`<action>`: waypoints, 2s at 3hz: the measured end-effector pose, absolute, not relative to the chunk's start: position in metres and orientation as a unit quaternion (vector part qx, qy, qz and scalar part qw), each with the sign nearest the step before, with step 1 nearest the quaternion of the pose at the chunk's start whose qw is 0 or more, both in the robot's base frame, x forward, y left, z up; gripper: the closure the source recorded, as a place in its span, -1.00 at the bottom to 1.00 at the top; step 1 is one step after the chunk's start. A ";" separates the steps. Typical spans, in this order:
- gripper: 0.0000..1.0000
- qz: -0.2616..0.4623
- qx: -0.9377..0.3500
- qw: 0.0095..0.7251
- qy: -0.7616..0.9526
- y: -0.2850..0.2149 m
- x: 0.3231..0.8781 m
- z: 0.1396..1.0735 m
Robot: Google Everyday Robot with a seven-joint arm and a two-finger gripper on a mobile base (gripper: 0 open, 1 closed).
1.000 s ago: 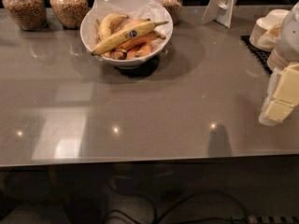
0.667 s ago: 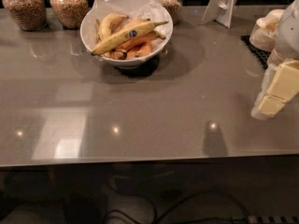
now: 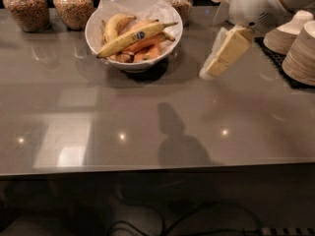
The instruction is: Pick banana from white bowl
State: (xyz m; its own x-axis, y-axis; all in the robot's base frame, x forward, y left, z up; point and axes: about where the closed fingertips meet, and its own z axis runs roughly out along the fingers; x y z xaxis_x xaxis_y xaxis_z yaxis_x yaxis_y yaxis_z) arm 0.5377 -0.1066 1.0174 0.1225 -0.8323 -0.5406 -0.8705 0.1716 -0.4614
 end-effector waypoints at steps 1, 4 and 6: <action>-1.00 0.030 -0.663 0.432 0.611 -0.048 0.581 1.039; -1.00 -0.039 -0.736 0.434 0.518 -0.021 0.645 1.027; -1.00 -0.058 -0.748 0.425 0.507 -0.030 0.662 1.015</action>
Offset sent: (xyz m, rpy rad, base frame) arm 0.0390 0.0472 0.0173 0.0517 -0.0841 0.0771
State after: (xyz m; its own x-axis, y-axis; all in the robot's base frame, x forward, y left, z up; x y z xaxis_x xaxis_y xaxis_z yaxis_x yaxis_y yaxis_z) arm 0.6616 -0.0296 1.0148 0.4794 -0.8072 -0.3444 -0.7086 -0.1245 -0.6945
